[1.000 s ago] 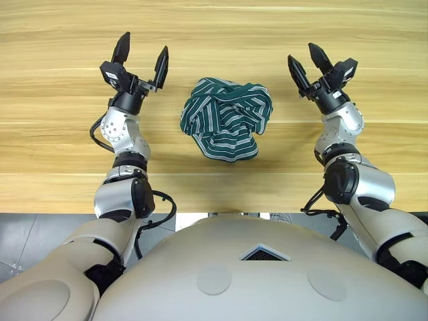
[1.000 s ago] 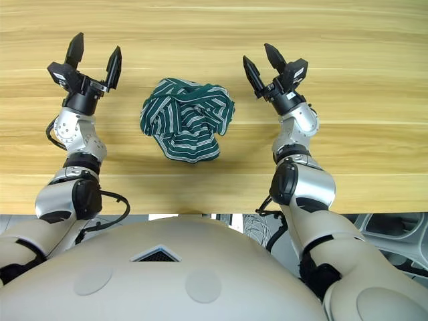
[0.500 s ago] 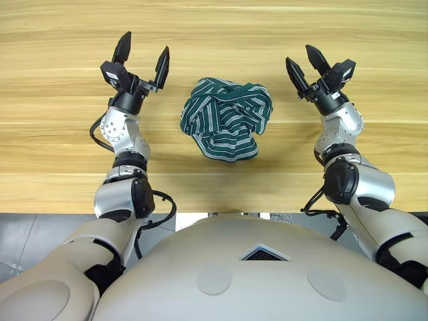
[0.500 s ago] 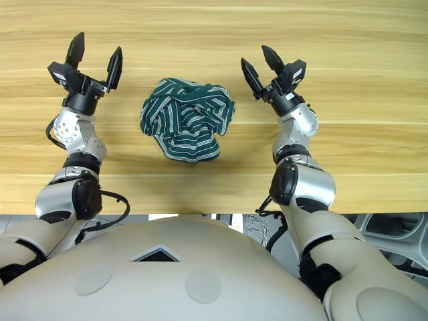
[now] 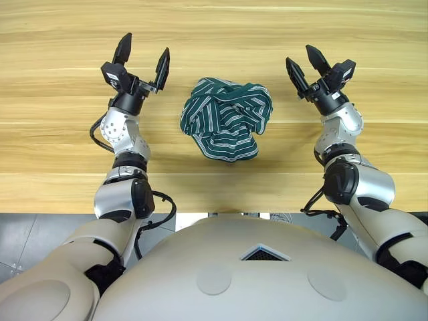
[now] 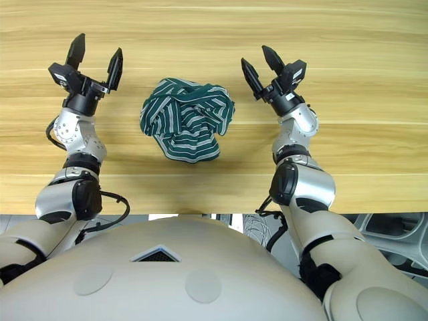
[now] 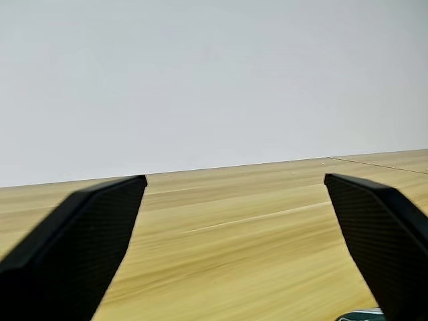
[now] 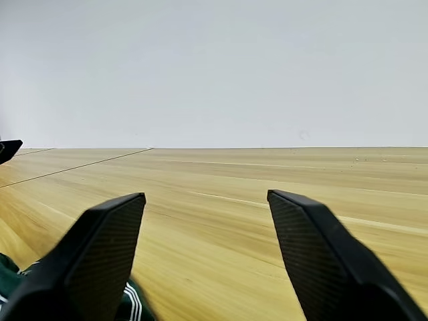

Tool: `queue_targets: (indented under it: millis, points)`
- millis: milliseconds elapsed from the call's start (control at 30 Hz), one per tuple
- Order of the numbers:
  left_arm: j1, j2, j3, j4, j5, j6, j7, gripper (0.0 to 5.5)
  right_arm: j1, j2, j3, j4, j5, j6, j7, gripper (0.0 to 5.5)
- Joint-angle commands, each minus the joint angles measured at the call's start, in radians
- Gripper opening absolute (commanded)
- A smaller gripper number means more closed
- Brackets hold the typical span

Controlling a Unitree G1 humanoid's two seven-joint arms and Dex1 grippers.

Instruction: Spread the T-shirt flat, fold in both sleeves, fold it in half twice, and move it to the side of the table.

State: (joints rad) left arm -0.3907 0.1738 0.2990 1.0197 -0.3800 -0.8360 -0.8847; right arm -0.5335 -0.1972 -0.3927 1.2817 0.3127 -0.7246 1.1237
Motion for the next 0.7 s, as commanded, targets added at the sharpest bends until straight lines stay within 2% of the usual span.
queue_targets:
  millis: [33, 700]
  points:
    - [0.01, 0.014, -0.006, -0.001, 0.015, 0.003, 0.0, 4.81, 0.005, -0.005, -0.002, -0.007, 0.0, 0.001, 0.001, 3.41]
    - [0.021, 0.009, -0.001, -0.025, -0.012, 0.03, -0.037, 4.81, 0.006, -0.004, -0.003, -0.007, 0.005, 0.01, 0.026, 3.41]
